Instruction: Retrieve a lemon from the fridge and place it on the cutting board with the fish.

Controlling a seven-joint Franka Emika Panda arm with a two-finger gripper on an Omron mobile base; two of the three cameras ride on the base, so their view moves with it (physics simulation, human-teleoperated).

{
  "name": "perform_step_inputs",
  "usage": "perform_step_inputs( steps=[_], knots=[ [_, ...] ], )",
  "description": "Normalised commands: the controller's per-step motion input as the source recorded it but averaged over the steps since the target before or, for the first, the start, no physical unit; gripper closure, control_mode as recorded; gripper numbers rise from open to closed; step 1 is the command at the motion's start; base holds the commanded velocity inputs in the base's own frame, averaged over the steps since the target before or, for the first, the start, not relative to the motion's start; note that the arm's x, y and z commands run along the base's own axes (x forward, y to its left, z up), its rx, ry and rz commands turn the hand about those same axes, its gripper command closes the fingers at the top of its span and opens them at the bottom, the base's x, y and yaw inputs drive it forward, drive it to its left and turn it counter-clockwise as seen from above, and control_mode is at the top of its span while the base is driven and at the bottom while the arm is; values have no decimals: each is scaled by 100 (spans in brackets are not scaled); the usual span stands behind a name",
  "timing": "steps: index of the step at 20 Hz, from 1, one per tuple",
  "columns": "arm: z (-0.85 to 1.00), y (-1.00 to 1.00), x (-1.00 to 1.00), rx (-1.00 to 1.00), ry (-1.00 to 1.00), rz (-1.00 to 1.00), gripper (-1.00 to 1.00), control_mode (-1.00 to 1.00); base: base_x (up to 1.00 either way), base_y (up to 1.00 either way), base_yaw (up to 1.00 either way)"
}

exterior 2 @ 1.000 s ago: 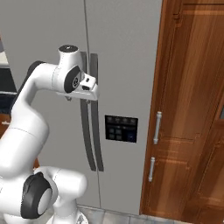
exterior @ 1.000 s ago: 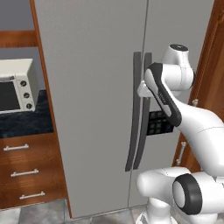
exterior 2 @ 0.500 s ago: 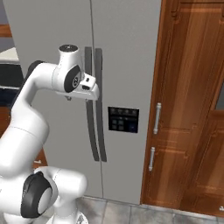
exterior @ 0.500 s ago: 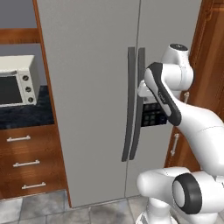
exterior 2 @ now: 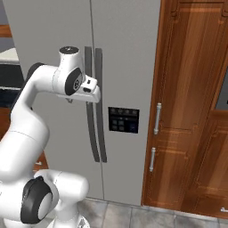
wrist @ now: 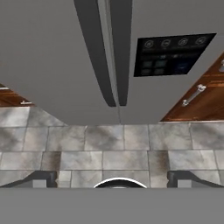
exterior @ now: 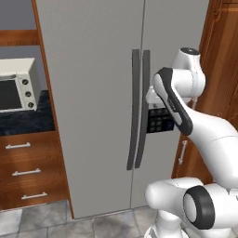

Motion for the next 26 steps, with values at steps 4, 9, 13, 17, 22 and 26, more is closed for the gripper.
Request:
perform_step_inputs(
  steps=[4,9,13,17,22,26],
  knots=[
    [0,-2,0,0,0,0,-100,-100,0,-7,0],
    [-15,-15,44,1,-12,0,-100,-100,0,0,0],
    [-89,-4,86,-14,-17,6,-100,-100,0,0,0],
    [-41,-9,87,-1,-18,2,-100,-100,0,0,0],
    [-16,-2,70,0,-11,1,-100,-100,0,0,0],
    [-6,0,50,0,-6,0,-100,-100,0,0,0]
  ],
)
